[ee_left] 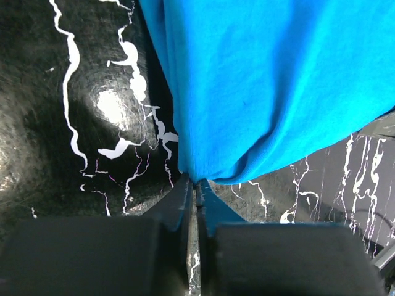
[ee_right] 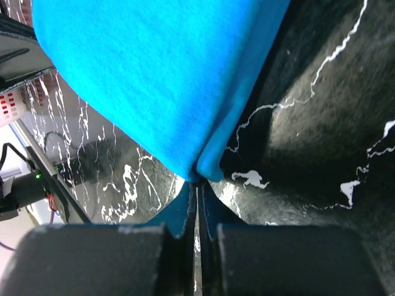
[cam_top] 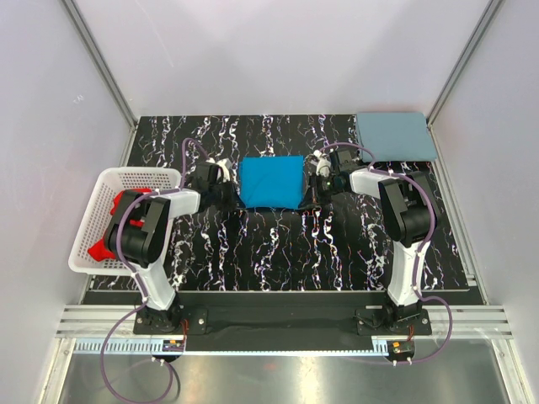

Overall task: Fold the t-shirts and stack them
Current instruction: Fold the tshirt

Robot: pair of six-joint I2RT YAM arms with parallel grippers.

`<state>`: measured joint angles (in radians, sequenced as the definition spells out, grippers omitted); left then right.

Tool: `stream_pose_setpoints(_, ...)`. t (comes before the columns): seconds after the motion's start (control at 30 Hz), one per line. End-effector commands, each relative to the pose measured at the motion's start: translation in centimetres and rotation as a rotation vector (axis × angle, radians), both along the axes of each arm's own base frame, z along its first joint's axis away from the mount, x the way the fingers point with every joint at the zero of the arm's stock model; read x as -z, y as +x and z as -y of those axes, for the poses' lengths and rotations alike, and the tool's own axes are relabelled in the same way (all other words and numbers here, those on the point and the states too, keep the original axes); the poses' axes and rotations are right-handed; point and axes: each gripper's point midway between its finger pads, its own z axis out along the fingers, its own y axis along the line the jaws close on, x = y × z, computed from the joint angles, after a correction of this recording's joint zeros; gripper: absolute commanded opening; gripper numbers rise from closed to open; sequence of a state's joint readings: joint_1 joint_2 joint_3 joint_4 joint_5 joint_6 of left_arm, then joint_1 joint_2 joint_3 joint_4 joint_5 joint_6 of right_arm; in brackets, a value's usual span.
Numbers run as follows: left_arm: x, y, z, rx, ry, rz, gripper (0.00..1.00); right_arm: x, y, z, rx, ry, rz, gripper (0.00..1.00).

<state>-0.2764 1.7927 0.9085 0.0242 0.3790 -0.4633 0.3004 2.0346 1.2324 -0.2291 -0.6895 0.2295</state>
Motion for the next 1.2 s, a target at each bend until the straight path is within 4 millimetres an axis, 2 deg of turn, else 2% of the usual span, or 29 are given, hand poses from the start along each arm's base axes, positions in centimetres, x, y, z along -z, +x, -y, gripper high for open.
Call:
stream_pose_setpoints(0.0, -1.2, 1.4, 0.5, 0.031, -0.002, 0.05, 0.0, -0.4, 1.5, -0.5, 0.004, 0.001, 0.076, 0.0)
stream_pose_setpoints(0.07, -1.6, 1.7, 0.2, 0.02, 0.013, 0.057, 0.0, -0.3, 1.5, -0.3, 0.014, -0.016, 0.083, 0.0)
stream_pose_setpoints(0.2, -1.8, 1.7, -1.6, -0.046, 0.104, 0.047, 0.0, -0.7, 1.5, 0.4, 0.029, -0.053, 0.101, 0.0)
stream_pose_setpoints(0.4, -1.2, 1.6, -3.4, -0.113, 0.192, 0.026, 0.0, -0.6, 1.4, 1.1, 0.038, -0.092, 0.105, 0.0)
stream_pose_setpoints(0.77, -0.7, 1.5, -5.3, -0.181, 0.278, 0.0, 0.0, -0.2, 0.9, 2.1, 0.057, -0.145, 0.114, 0.0)
stream_pose_setpoints(1.03, -0.8, 1.0, -5.1, -0.171, 0.292, -0.003, 0.0, 0.3, 0.8, 2.7, 0.07, -0.175, 0.114, 0.0)
stream_pose_setpoints(1.17, -0.5, 0.7, -6.2, -0.202, 0.365, -0.013, 0.0, 0.3, 0.5, 2.8, 0.071, -0.177, 0.108, 0.0)
